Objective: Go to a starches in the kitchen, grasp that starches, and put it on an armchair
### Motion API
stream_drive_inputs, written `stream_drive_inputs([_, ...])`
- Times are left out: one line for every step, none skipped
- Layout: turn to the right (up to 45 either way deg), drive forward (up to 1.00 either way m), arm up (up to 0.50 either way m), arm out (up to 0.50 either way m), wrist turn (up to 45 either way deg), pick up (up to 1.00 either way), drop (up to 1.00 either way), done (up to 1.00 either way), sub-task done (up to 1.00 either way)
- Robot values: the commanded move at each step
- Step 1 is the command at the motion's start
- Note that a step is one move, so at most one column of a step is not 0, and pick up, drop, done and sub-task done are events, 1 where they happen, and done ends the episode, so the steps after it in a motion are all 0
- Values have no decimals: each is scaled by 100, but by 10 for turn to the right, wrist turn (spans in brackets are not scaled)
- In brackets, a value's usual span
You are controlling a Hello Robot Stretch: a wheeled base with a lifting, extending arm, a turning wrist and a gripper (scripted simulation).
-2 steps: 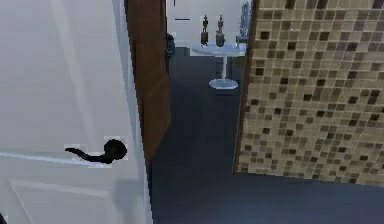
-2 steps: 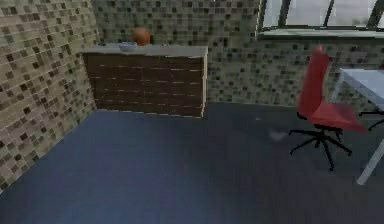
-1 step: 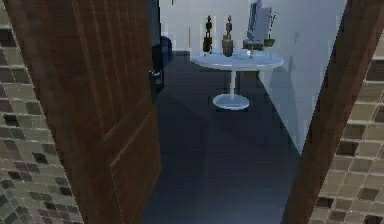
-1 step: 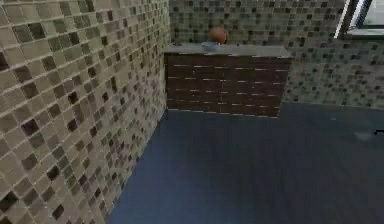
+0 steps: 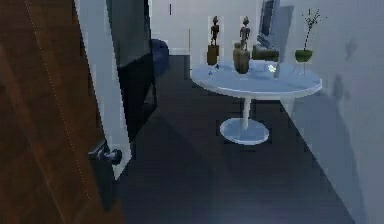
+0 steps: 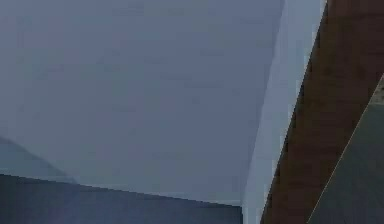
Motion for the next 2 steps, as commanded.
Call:
stream_drive_inputs([0,65,0,0,0,0,0,0,0])
stream_drive_inputs([270,0,0,0,0,0,0,0,0])
